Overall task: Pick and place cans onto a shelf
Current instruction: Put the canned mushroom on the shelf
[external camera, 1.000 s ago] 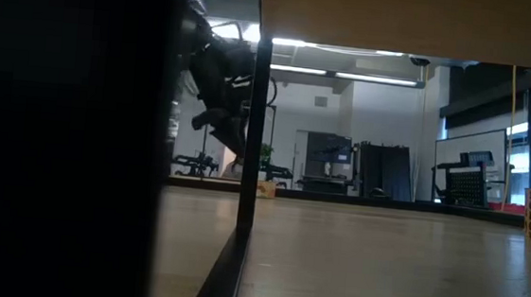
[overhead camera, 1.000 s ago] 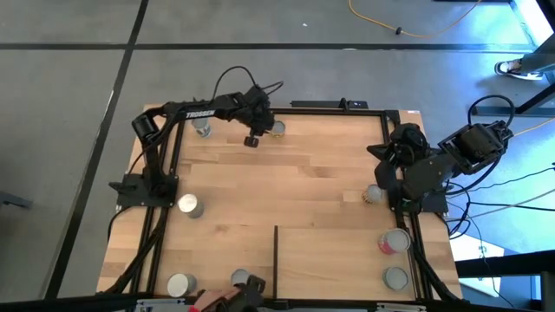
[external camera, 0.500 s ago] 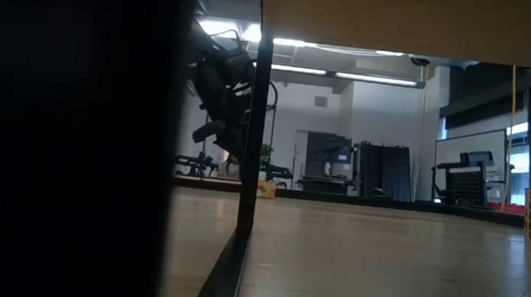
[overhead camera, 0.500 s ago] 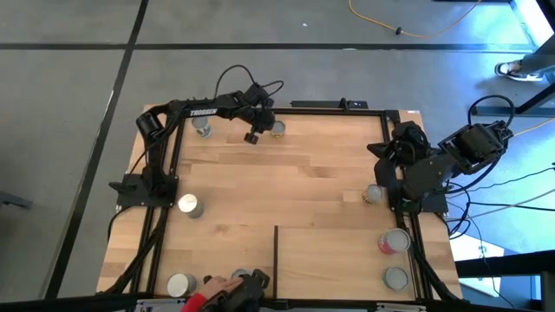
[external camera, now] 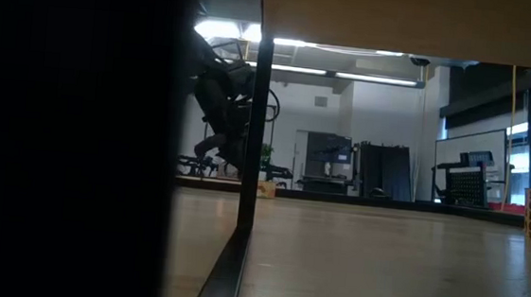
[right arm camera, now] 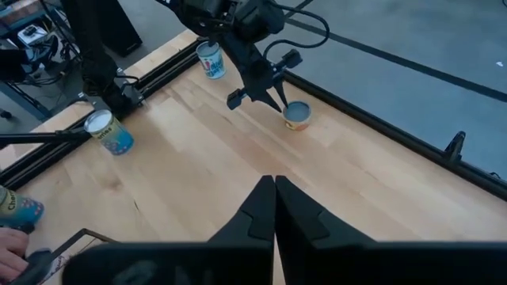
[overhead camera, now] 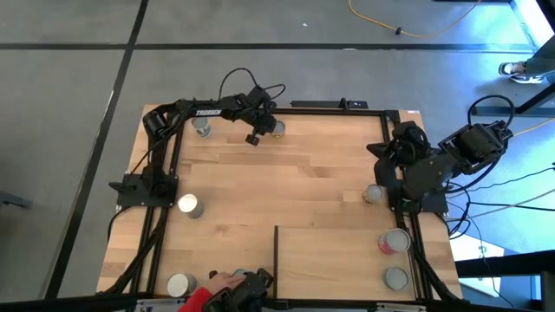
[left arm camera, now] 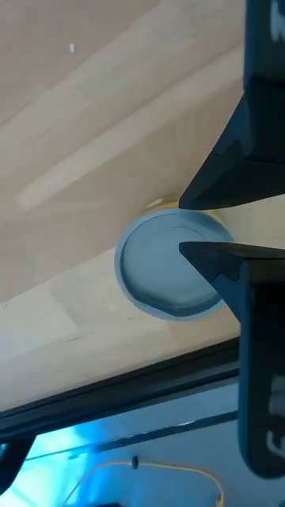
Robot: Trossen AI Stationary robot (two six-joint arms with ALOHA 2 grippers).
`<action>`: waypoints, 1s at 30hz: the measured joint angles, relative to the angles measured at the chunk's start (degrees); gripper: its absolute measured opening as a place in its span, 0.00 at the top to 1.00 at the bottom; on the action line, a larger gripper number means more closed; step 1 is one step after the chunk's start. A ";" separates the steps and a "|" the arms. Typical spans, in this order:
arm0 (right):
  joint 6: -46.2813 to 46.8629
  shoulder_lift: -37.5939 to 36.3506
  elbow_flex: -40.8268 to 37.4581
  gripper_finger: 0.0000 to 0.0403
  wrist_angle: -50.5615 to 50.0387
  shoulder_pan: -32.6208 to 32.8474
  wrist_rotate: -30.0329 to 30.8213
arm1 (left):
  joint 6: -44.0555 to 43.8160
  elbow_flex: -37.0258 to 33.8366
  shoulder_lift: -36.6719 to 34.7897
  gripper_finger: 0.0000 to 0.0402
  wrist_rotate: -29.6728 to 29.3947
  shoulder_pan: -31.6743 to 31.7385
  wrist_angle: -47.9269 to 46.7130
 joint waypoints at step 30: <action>1.38 0.00 0.00 0.99 0.96 0.00 0.07 | 3.39 0.04 2.21 0.85 -0.44 1.42 0.00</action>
